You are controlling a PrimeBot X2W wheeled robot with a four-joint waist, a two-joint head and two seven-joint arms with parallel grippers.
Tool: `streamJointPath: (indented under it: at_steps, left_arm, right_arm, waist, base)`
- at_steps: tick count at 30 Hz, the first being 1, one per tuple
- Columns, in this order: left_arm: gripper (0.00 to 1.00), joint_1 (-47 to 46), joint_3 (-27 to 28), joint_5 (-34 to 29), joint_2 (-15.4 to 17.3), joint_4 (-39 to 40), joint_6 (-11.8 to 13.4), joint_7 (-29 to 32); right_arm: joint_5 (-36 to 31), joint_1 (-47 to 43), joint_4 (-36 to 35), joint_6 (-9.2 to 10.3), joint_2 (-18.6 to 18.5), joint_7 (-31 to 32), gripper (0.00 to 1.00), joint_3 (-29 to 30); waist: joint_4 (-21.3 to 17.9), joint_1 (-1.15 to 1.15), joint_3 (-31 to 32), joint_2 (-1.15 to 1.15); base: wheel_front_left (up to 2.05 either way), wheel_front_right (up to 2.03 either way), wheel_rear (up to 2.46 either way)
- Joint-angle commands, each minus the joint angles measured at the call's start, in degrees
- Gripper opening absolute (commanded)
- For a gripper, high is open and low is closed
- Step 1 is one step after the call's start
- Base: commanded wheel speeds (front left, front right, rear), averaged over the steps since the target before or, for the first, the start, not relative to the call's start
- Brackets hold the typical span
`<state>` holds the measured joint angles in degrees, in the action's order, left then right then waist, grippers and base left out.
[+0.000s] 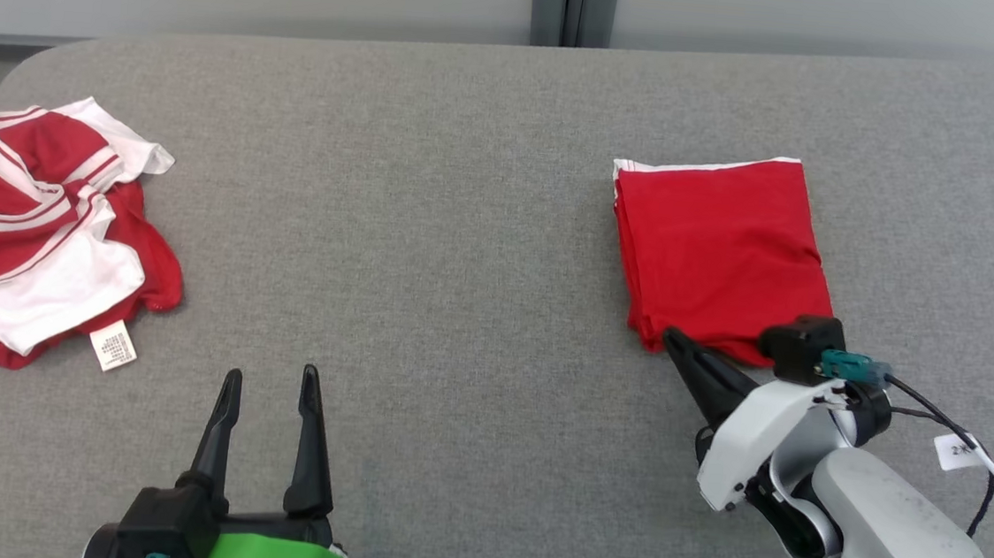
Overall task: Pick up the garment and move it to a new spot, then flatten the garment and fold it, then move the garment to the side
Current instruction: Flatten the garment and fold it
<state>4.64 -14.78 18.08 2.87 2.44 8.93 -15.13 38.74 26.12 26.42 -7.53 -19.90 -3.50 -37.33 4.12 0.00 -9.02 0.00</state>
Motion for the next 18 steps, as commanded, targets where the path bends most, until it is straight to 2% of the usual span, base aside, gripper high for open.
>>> streamJointPath:
  at_steps: [1,2,4,5,6,7,18]
  left_arm:
    - [1.00,1.33,0.75,-0.42,0.10,-0.43,-0.58,-0.01]
    - [1.00,1.78,1.38,-0.70,0.10,-0.78,-1.01,-0.02]
    - [1.00,2.92,2.55,-1.24,0.10,-1.56,-1.88,-0.01]
    - [1.00,3.65,3.30,-1.50,0.10,-2.01,-2.42,-0.01]
    - [1.00,4.27,3.88,-1.86,0.10,-2.37,-2.80,-0.02]
    - [1.00,5.06,4.64,-2.06,0.10,-2.82,-3.40,-0.01]
    - [1.00,10.39,9.91,-2.22,0.11,-5.17,-8.14,-0.02]
  right_arm:
    - [-0.14,-1.48,-0.47,0.08,-0.46,-1.59,0.00,1.13]
    - [-0.82,-2.26,-0.59,0.08,-0.68,-3.19,0.05,2.56]
    - [-2.12,-4.43,-0.88,0.08,-0.87,-5.72,0.33,5.17]
    - [-3.12,-5.68,-1.24,0.08,-0.98,-7.19,0.50,6.88]
    - [-4.23,-6.61,-1.66,0.08,-1.16,-8.34,0.87,8.39]
    - [-5.71,-8.13,-2.10,0.08,-1.26,-9.33,1.00,10.24]
    - [-16.27,-23.62,-11.23,0.08,2.62,-11.71,1.00,27.99]
  waist:
    - [-0.59,0.00,2.16,0.00]
    - [-0.67,0.00,2.95,0.00]
    - [-0.74,0.00,4.54,0.00]
    - [-0.77,0.00,5.50,0.00]
    - [-0.82,0.00,6.28,0.00]
    - [-0.87,0.00,7.22,0.00]
    - [-2.87,0.00,11.85,0.00]
  base:
    - [0.00,0.00,0.00]
    - [0.00,0.00,0.00]
    - [0.00,0.00,0.00]
    - [0.00,0.00,0.00]
    - [0.00,0.00,0.00]
    - [0.00,0.00,0.00]
    - [0.00,0.00,0.00]
